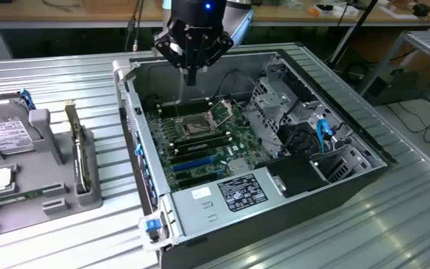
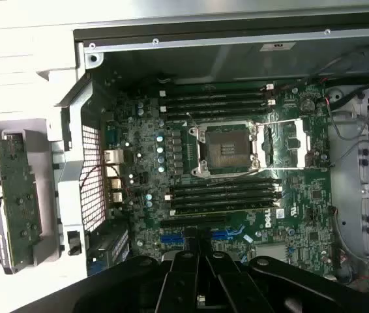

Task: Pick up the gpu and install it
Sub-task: 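Reach for the gpu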

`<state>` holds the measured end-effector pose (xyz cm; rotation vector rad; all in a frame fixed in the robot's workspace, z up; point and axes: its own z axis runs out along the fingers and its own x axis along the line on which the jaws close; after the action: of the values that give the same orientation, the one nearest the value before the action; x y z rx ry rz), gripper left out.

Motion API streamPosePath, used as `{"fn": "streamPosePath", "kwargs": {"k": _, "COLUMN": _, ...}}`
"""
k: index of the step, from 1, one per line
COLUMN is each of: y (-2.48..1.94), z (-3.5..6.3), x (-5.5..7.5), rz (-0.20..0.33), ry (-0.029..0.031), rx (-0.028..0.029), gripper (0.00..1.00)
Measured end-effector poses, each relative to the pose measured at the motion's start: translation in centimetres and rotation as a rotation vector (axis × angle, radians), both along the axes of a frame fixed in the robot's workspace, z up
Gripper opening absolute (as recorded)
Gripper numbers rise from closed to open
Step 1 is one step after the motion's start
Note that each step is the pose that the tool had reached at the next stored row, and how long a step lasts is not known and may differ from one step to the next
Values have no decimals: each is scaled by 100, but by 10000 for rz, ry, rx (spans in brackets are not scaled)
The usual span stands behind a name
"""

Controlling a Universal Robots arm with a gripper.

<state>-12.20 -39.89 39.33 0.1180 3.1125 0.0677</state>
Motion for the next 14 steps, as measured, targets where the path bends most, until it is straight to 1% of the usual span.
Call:
{"fn": "streamPosePath", "kwargs": {"k": 6, "y": 1, "z": 0, "x": -3, "rz": 1, "ry": 1, "rx": -2, "gripper": 11}}
{"fn": "streamPosePath", "kwargs": {"k": 14, "y": 0, "z": -5, "x": -55, "rz": 0, "ry": 0, "rx": -1, "gripper": 11}}
